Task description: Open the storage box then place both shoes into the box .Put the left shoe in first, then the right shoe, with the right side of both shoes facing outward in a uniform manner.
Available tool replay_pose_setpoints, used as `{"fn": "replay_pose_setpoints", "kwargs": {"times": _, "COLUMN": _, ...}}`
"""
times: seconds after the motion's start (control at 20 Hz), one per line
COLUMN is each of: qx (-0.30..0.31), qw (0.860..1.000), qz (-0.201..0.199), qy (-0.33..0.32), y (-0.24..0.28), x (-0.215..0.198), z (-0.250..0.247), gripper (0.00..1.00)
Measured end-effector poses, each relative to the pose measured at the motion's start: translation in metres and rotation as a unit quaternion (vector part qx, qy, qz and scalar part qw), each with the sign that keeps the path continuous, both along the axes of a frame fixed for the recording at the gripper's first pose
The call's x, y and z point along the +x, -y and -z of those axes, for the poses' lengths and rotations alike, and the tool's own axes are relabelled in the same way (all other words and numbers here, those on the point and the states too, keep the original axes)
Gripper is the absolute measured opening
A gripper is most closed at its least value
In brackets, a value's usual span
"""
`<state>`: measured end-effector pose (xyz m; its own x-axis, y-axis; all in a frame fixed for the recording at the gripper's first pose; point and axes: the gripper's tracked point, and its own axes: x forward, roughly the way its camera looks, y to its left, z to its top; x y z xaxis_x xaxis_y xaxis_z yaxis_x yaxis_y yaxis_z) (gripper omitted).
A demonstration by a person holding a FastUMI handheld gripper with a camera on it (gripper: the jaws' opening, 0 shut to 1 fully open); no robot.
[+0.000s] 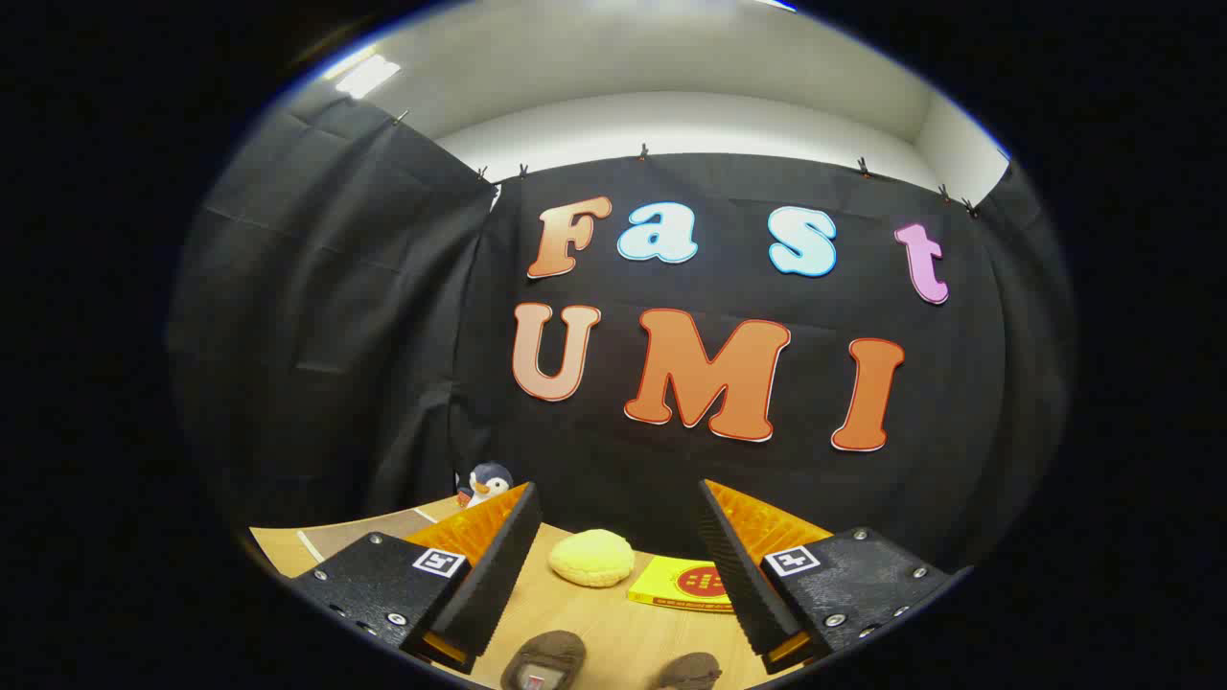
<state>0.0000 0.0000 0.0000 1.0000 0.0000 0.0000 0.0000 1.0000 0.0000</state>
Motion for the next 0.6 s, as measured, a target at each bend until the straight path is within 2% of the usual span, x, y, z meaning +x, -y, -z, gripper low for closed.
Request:
{"fn": "replay_pose_setpoints", "kwargs": {"times": 0.25, "qx": 0.005, "qw": 1.000, "qz": 0.006, "qy": 0.000, "y": 0.010, "x": 0.000, "z": 0.003, "gripper": 0.97}}
{"fn": "replay_pose_setpoints", "kwargs": {"times": 0.6, "qx": 0.015, "qw": 1.000, "qz": -0.005, "qy": -0.012, "y": 0.004, "x": 0.006, "z": 0.011, "gripper": 0.97}}
